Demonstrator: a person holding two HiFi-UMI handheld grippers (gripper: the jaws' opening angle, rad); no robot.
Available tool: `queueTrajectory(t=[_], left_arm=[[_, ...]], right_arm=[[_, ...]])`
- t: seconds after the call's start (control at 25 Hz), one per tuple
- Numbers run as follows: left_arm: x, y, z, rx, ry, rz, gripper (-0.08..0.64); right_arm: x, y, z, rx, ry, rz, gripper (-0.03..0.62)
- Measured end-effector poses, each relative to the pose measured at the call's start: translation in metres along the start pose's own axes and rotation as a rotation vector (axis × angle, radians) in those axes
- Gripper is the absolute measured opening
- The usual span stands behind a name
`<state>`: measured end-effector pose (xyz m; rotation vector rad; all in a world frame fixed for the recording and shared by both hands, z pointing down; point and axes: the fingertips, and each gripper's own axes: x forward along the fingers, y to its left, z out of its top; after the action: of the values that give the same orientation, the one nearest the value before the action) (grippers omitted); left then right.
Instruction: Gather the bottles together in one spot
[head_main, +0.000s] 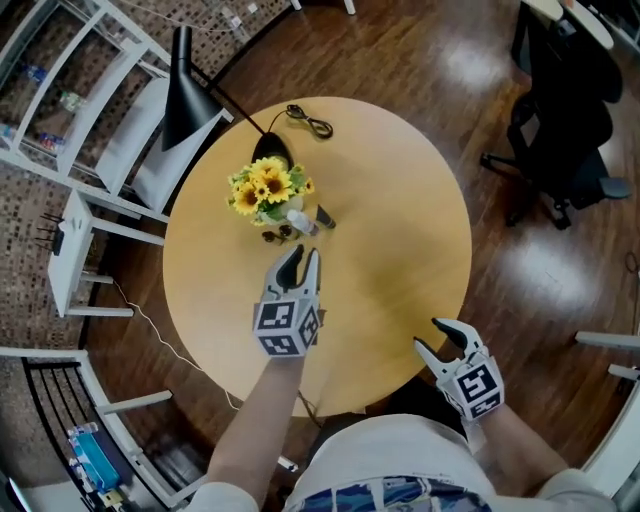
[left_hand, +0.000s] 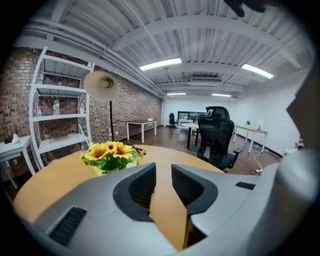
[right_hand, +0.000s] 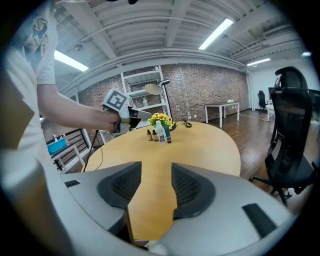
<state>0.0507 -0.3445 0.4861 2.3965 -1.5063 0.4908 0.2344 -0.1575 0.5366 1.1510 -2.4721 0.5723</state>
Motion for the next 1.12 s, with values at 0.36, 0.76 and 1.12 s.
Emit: queueTrajectory(t=[0.36,0.76,1.12], left_arm=[[-0.210,0.010,-0.053,-0.086,0.009,0.009,0.110],[-0.396,0.041,-0.130,-0.225,-0.005,0.037,0.115],[-0.472,0.028,-0.176,-0.249,-0.017,-0.083,0.149]], right_arm=[[0.008,0.091,0.039,-0.061,-0.110,0.074,0.244],[-0.029,0.218,0.037,-0.061,-0.118,0.018,0.262],[-0.084,0.296,-0.007,-0.023,-0.100,-0.110,0.264]])
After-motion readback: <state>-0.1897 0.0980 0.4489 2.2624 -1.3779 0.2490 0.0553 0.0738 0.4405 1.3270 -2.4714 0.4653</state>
